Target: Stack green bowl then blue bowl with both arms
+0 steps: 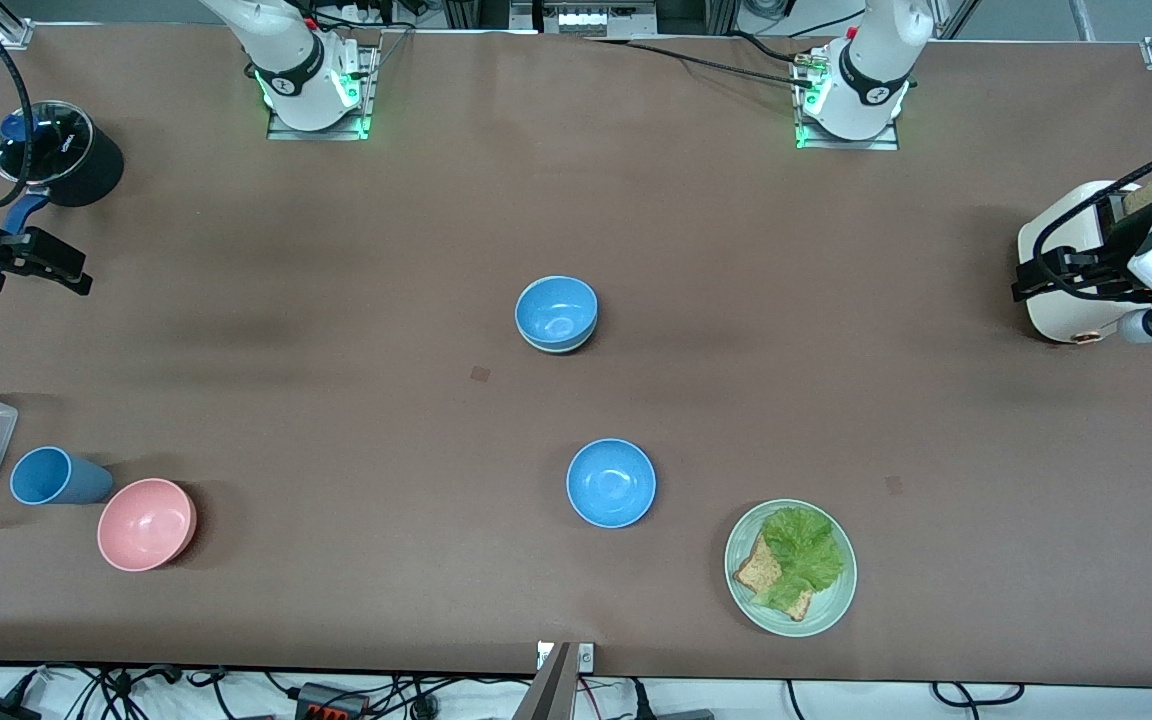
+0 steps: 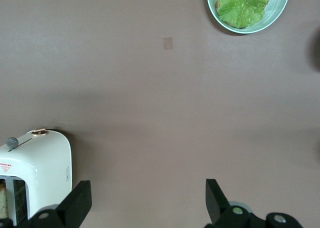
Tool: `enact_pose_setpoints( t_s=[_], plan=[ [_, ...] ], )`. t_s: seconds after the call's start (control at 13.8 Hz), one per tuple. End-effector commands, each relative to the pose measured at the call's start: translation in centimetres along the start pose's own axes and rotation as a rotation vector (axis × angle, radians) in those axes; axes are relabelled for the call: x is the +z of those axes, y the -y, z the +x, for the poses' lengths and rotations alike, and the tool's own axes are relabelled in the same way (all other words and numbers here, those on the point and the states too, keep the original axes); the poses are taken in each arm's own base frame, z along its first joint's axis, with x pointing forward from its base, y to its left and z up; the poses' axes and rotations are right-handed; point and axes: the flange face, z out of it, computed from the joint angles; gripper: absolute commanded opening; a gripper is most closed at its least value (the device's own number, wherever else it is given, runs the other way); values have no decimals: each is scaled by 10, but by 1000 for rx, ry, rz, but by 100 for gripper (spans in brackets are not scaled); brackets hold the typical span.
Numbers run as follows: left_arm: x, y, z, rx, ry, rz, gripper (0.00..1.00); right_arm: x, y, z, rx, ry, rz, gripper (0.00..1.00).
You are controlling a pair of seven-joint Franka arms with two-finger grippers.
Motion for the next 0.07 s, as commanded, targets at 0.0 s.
enact_pose_setpoints(
  t_s=[0.0],
  plan=[
    [2,2,-1,-1,-6,-27,100,-1,-3,-8,3,38,11,100]
  ],
)
